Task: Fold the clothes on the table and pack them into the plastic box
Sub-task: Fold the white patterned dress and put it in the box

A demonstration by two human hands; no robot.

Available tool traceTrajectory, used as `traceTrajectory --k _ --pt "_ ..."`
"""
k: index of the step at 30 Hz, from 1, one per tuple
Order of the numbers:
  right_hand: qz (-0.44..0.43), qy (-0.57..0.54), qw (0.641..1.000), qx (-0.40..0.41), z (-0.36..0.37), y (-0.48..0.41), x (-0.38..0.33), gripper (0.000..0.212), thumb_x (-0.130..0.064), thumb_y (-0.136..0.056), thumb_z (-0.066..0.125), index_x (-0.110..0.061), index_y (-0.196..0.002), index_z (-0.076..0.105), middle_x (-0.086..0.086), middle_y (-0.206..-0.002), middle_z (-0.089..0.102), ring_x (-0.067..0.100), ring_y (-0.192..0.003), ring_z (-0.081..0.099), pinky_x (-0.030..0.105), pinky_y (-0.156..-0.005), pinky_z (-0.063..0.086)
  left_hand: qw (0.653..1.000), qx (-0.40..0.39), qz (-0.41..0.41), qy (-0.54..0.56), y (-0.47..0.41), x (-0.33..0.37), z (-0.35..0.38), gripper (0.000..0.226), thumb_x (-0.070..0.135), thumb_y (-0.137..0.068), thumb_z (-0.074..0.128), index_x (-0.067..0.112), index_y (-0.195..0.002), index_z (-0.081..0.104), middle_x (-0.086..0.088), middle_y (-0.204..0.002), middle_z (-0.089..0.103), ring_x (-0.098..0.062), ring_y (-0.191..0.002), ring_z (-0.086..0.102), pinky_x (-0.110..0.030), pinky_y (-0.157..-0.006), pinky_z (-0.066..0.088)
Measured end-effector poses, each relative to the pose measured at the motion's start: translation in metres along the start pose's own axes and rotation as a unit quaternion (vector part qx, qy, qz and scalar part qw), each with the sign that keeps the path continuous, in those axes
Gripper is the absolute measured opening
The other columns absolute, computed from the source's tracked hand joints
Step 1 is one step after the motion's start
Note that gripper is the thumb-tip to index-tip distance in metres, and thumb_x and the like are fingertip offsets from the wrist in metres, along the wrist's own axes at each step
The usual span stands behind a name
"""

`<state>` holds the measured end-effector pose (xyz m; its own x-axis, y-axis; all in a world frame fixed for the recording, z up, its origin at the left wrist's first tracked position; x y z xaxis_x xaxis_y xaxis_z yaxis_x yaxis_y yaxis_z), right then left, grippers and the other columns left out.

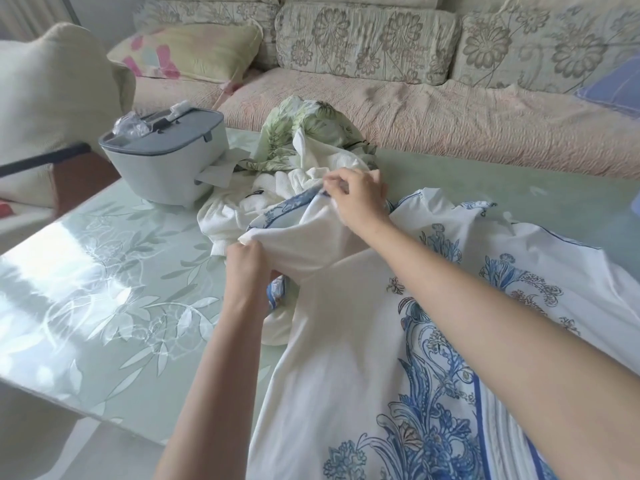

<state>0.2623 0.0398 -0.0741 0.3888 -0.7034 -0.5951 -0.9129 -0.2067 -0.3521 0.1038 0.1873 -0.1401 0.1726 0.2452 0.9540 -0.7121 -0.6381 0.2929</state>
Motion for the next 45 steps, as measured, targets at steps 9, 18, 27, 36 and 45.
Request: traceTrajectory --k 9,18,27,36,45 --pt "-0.079 0.031 0.995 -0.051 0.008 0.033 0.011 0.047 -0.012 -0.091 0.054 -0.018 -0.137 0.048 0.004 -0.146 0.036 0.026 -0.133 0.026 0.04 -0.11 0.023 0.938 0.045 0.154 -0.308 0.026 0.029 0.014 0.042 0.009 -0.091 0.046 -0.002 -0.128 0.031 -0.017 -0.13 0.033 -0.031 -0.121 0.039 -0.029 -0.096 0.033" --pt "-0.076 0.079 0.977 -0.184 0.02 0.064 0.034 0.049 -0.016 -0.093 0.049 -0.029 -0.14 0.046 -0.007 -0.152 0.032 0.018 -0.134 0.023 0.029 -0.106 0.016 0.811 0.032 0.313 -0.493 0.043 0.045 0.044 0.019 0.018 -0.09 0.052 0.009 -0.106 0.057 -0.011 -0.106 0.062 -0.032 -0.104 0.051 -0.037 -0.083 0.036" --pt "-0.138 0.146 0.973 -0.111 0.022 0.035 -0.01 0.021 -0.03 -0.084 0.069 -0.019 -0.103 0.069 0.002 -0.109 0.047 0.021 -0.11 0.038 0.028 -0.089 0.031 0.695 -0.177 0.099 -0.69 0.029 -0.059 0.064 0.077 0.057 -0.089 0.046 0.022 -0.148 0.01 -0.014 -0.157 -0.008 -0.027 -0.145 -0.01 -0.05 -0.113 0.009" --pt "-0.073 0.113 0.99 0.039 0.005 0.015 -0.026 0.017 -0.007 -0.088 0.058 -0.011 -0.105 0.056 0.006 -0.115 0.048 0.024 -0.096 0.055 0.03 -0.061 0.034 0.673 -0.093 0.121 -0.724 0.049 -0.024 0.057 0.061 0.053 -0.097 0.028 0.009 -0.136 0.044 -0.022 -0.14 0.04 -0.031 -0.133 0.034 -0.038 -0.109 0.018" --pt "-0.148 0.182 0.959 -0.16 0.047 0.061 0.009 0.043 -0.031 -0.099 0.043 -0.016 -0.139 0.046 0.006 -0.151 0.036 0.019 -0.14 0.029 0.032 -0.111 0.02 0.741 -0.182 0.123 -0.635 0.027 -0.057 0.077 0.062 0.043 -0.098 0.033 0.03 -0.151 0.004 -0.004 -0.159 -0.013 -0.029 -0.144 -0.017 -0.06 -0.111 0.002"
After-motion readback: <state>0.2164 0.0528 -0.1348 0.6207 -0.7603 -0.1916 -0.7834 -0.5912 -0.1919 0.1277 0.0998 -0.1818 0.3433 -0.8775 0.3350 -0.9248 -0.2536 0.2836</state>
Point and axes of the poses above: each hand's wrist, its own y-axis away from the middle knuckle, its own z-axis out of the palm, x = y × z, the point moved 10 cm from there along -y, towards the middle knuckle
